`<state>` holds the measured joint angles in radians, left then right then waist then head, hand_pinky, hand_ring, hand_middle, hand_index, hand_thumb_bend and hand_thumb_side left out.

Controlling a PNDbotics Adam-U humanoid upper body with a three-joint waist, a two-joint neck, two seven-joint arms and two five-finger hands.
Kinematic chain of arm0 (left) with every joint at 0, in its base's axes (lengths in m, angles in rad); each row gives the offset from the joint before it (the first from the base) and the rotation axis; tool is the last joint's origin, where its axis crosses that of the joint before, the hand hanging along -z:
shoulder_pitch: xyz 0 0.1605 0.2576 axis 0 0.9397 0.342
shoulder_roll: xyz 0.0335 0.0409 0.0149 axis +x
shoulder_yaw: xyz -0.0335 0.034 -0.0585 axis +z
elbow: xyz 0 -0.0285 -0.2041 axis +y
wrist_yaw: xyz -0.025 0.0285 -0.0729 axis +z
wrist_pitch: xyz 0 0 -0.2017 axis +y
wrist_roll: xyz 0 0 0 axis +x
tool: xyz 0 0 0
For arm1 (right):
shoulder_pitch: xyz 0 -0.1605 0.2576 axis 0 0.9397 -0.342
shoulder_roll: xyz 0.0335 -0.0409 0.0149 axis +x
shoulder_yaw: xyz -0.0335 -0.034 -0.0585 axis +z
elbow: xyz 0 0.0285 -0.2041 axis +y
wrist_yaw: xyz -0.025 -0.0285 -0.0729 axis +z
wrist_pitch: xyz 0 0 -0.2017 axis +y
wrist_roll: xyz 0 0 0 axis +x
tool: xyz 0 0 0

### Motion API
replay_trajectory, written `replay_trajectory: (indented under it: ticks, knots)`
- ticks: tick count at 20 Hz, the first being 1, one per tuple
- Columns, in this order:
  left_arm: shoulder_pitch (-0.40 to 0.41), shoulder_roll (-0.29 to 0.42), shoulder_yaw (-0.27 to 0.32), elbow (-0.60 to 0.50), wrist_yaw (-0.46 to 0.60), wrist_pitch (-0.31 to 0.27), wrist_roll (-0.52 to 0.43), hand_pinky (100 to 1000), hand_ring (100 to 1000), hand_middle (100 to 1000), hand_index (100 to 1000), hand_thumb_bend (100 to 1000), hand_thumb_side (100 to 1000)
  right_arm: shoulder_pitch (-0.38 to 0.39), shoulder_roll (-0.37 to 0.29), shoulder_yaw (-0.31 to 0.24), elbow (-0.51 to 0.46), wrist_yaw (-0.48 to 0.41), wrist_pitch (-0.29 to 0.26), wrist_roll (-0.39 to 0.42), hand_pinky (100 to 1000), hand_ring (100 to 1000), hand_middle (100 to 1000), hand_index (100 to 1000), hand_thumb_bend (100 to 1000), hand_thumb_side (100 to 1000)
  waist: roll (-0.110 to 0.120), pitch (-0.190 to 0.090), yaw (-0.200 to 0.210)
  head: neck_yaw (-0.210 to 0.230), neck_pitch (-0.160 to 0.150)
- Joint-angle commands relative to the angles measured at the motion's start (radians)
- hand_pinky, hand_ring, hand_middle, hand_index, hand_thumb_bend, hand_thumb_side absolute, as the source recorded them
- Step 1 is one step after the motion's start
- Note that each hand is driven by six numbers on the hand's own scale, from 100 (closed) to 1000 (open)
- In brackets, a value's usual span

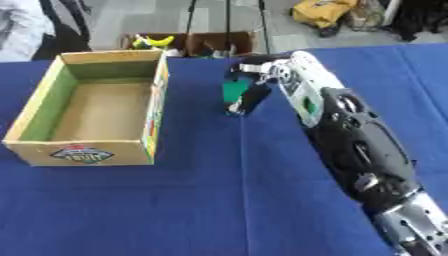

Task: Pick up objects on the table and place them in the box.

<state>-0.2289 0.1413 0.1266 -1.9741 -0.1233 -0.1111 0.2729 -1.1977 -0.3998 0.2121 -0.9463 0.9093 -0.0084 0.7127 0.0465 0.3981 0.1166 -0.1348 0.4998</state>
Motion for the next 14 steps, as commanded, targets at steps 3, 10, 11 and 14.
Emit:
replay_trajectory:
  ticks: [3, 10, 11, 14]
  knots:
    - [-0.011, 0.014, -0.004, -0.014, 0.004, -0.002, -0.006, 244, 661, 674, 833, 204, 913, -0.041, 0.000, -0.022, 0.023, 0.050, -0.012, 0.025, 863, 983, 886, 961, 284, 350, -0.001, -0.017, 0.003, -0.009, -0.013]
    - [-0.014, 0.014, -0.005, -0.014, 0.005, -0.003, -0.009, 243, 662, 674, 833, 203, 912, -0.038, -0.023, -0.040, 0.041, 0.050, -0.015, 0.044, 859, 976, 875, 954, 231, 327, -0.003, -0.011, 0.007, -0.009, -0.019]
    - [-0.014, 0.014, -0.006, -0.014, 0.005, -0.003, -0.009, 243, 662, 674, 832, 203, 912, -0.035, -0.029, -0.041, 0.040, 0.046, -0.013, 0.045, 855, 972, 872, 951, 212, 320, -0.004, -0.010, 0.008, -0.009, -0.019]
    - [-0.015, 0.014, -0.006, -0.014, 0.005, -0.003, -0.010, 243, 662, 674, 832, 203, 913, -0.032, -0.036, -0.043, 0.040, 0.040, -0.004, 0.044, 841, 953, 851, 935, 166, 321, -0.004, -0.008, 0.008, -0.009, -0.020]
